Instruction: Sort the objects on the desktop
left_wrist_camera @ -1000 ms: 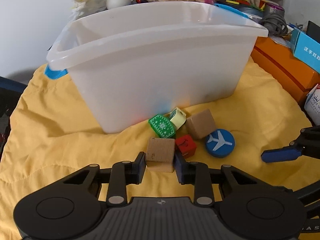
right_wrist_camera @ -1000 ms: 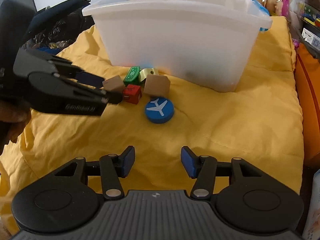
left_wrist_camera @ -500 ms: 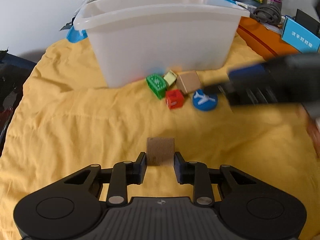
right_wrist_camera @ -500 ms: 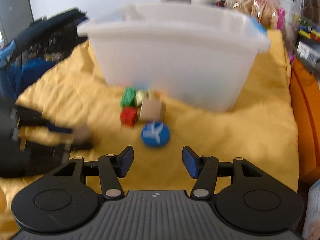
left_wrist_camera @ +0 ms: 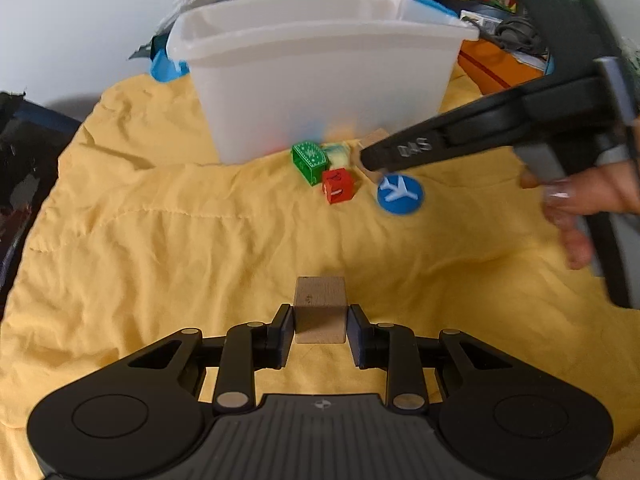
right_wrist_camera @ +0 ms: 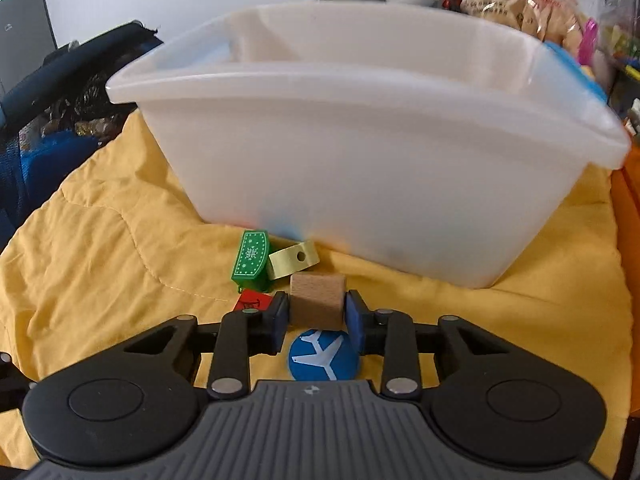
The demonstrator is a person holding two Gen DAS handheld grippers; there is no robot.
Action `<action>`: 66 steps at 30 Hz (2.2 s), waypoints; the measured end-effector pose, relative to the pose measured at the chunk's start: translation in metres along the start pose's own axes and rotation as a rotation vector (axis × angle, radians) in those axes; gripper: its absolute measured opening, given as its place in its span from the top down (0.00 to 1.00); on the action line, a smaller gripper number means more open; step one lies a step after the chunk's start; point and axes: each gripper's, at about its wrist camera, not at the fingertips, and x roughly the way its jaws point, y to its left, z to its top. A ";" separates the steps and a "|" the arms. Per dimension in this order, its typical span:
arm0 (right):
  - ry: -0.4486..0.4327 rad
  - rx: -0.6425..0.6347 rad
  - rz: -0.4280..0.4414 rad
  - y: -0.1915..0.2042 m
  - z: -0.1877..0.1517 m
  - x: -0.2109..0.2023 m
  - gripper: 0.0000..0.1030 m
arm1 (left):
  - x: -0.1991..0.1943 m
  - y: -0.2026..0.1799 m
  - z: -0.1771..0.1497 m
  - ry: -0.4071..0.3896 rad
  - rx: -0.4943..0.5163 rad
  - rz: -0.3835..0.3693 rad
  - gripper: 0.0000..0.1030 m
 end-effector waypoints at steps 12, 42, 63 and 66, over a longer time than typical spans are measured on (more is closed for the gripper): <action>0.129 -0.001 0.043 0.006 -0.051 -0.050 0.68 | 0.003 -0.009 -0.013 0.028 0.062 0.019 0.67; 0.031 -0.023 -0.016 0.011 -0.102 -0.049 0.00 | 0.005 -0.001 -0.047 -0.098 -0.074 0.037 0.19; 0.041 -0.058 0.040 0.018 -0.089 -0.061 0.68 | 0.001 0.002 -0.025 -0.036 -0.085 -0.044 0.68; 0.018 -0.046 0.038 0.015 -0.081 -0.069 0.68 | -0.009 0.002 -0.008 -0.074 -0.071 -0.016 0.69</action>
